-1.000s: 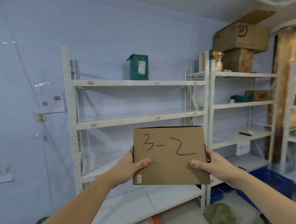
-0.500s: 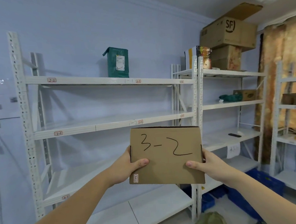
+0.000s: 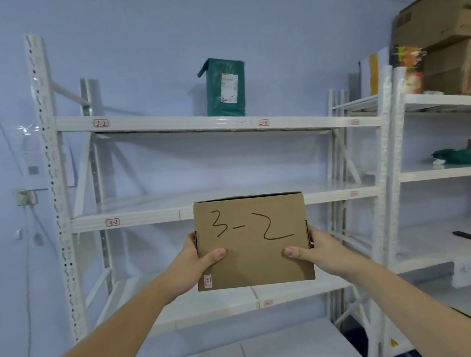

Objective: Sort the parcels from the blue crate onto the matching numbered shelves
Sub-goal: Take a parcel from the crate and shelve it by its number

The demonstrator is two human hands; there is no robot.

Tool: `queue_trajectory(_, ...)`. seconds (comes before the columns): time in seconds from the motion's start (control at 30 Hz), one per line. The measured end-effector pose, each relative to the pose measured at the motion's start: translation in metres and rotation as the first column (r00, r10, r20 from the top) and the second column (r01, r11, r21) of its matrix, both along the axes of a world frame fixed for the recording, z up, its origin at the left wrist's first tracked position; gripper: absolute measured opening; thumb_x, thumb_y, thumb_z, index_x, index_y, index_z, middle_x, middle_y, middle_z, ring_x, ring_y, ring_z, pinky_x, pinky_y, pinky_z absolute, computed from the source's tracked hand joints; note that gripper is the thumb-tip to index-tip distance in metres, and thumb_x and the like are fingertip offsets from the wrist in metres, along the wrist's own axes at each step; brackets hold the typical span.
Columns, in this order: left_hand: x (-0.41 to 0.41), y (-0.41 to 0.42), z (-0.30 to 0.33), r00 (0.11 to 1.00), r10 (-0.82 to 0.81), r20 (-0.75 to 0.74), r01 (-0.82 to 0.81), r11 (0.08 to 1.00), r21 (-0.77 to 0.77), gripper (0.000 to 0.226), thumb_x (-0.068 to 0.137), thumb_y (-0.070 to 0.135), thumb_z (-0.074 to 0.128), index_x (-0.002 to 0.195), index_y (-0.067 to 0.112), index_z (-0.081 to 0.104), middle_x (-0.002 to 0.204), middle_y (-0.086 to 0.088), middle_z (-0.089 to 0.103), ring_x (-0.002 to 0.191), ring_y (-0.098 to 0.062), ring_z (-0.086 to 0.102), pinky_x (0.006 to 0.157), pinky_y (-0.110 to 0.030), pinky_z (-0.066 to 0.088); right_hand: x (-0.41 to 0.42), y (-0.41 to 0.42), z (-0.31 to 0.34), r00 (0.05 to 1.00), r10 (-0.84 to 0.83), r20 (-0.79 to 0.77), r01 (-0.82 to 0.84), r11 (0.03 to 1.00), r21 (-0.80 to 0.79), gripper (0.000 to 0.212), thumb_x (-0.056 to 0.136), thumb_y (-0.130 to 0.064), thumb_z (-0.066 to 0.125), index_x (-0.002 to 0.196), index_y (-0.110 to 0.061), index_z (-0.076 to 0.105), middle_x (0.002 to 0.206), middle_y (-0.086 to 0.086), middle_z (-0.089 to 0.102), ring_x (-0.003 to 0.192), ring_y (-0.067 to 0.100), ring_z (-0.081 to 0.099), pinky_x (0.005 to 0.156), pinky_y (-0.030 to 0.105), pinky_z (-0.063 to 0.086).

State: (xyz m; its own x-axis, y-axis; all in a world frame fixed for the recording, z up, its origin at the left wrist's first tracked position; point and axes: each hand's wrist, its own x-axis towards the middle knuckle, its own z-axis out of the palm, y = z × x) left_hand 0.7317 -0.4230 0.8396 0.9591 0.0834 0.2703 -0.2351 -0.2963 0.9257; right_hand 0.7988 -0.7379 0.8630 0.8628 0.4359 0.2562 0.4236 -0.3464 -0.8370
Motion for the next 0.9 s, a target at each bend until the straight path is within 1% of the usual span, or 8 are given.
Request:
queue_trajectory(0.13, 0.025, 0.046, -0.002, 0.991, 0.132, 0.001, -0.132, 0.991, -0.036, 0.075, 0.086, 0.041, 0.079, 0.142, 0.023, 0.032, 0.135, 0.01, 0.06, 0.117, -0.005, 0.064, 0.092, -0.021, 0.053, 0.071, 0.055, 0.004, 0.992, 0.129, 0.002, -0.128, 0.991, -0.037, 0.071, 0.075, -0.051, 0.087, 0.135, -0.032, 0.053, 0.13, -0.014, 0.068, 0.117, 0.005, 0.065, 0.1, 0.029, 0.053)
queue_trajectory(0.23, 0.037, 0.081, 0.004, 0.974, 0.224, 0.026, -0.219, 0.968, -0.125, 0.074, 0.083, 0.039, 0.083, 0.144, 0.023, 0.044, 0.133, 0.006, 0.068, 0.115, -0.01, 0.07, 0.097, -0.031, 0.056, 0.112, 0.108, 0.013, 0.97, 0.242, -0.016, -0.242, 0.97, -0.017, 0.072, 0.071, -0.051, 0.09, 0.132, -0.034, 0.054, 0.128, -0.015, 0.069, 0.116, 0.005, 0.066, 0.097, 0.027, 0.054)
queue_trajectory(0.33, 0.043, 0.112, 0.015, 0.928, 0.368, 0.051, -0.352, 0.915, -0.198, 0.058, 0.084, 0.034, 0.081, 0.136, 0.026, 0.057, 0.127, 0.004, 0.074, 0.111, -0.014, 0.073, 0.097, -0.041, 0.059, 0.15, 0.166, 0.019, 0.958, 0.288, 0.001, -0.288, 0.957, 0.016, 0.097, 0.057, -0.059, 0.095, 0.136, -0.026, 0.05, 0.128, -0.01, 0.066, 0.115, 0.01, 0.065, 0.096, 0.031, 0.054)
queue_trajectory(0.37, 0.045, 0.12, 0.017, 0.911, 0.408, 0.065, -0.392, 0.903, -0.178, 0.053, 0.088, 0.033, 0.079, 0.136, 0.027, 0.058, 0.125, 0.006, 0.074, 0.111, -0.014, 0.073, 0.098, -0.043, 0.059, 0.16, 0.183, 0.021, 0.953, 0.304, 0.006, -0.304, 0.953, 0.016, 0.097, 0.058, -0.056, 0.096, 0.136, -0.025, 0.048, 0.127, -0.009, 0.065, 0.114, 0.01, 0.065, 0.094, 0.031, 0.054)
queue_trajectory(0.53, 0.057, 0.178, 0.03, 0.783, 0.603, 0.155, -0.583, 0.797, -0.158, 0.043, 0.092, 0.026, 0.077, 0.132, 0.028, 0.059, 0.118, 0.013, 0.073, 0.104, -0.005, 0.072, 0.084, -0.023, 0.059, 0.195, 0.274, 0.031, 0.926, 0.375, 0.028, -0.376, 0.926, 0.03, 0.081, 0.072, -0.039, 0.092, 0.137, -0.024, 0.047, 0.124, -0.009, 0.062, 0.11, 0.01, 0.063, 0.086, 0.029, 0.052)
queue_trajectory(0.7, 0.101, 0.253, 0.046, 0.631, 0.73, 0.264, -0.715, 0.679, -0.169, 0.046, 0.092, 0.023, 0.076, 0.135, 0.023, 0.06, 0.119, 0.012, 0.072, 0.107, -0.009, 0.07, 0.09, -0.03, 0.057, 0.227, 0.362, 0.044, 0.907, 0.401, 0.125, -0.412, 0.908, 0.078, 0.058, 0.084, -0.03, 0.085, 0.129, -0.031, 0.049, 0.12, -0.012, 0.062, 0.104, 0.004, 0.06, 0.077, 0.02, 0.047)
queue_trajectory(0.77, 0.125, 0.288, 0.054, 0.61, 0.74, 0.284, -0.732, 0.663, -0.154, 0.044, 0.092, 0.025, 0.076, 0.133, 0.025, 0.061, 0.118, 0.011, 0.071, 0.105, -0.009, 0.069, 0.088, -0.029, 0.057, 0.246, 0.397, 0.049, 0.909, 0.378, 0.176, -0.397, 0.913, 0.092, 0.054, 0.089, -0.027, 0.08, 0.131, -0.033, 0.048, 0.118, -0.018, 0.06, 0.104, 0.001, 0.058, 0.08, 0.02, 0.046)
queue_trajectory(0.9, 0.172, 0.357, 0.069, 0.598, 0.754, 0.271, -0.755, 0.643, -0.125, 0.055, 0.086, 0.037, 0.081, 0.136, 0.028, 0.061, 0.125, 0.002, 0.067, 0.107, -0.015, 0.069, 0.091, -0.04, 0.06, 0.282, 0.458, 0.056, 0.931, 0.317, 0.182, -0.337, 0.937, 0.088, 0.06, 0.095, -0.027, 0.074, 0.146, -0.029, 0.043, 0.127, -0.014, 0.058, 0.121, 0.017, 0.056, 0.102, 0.035, 0.046)
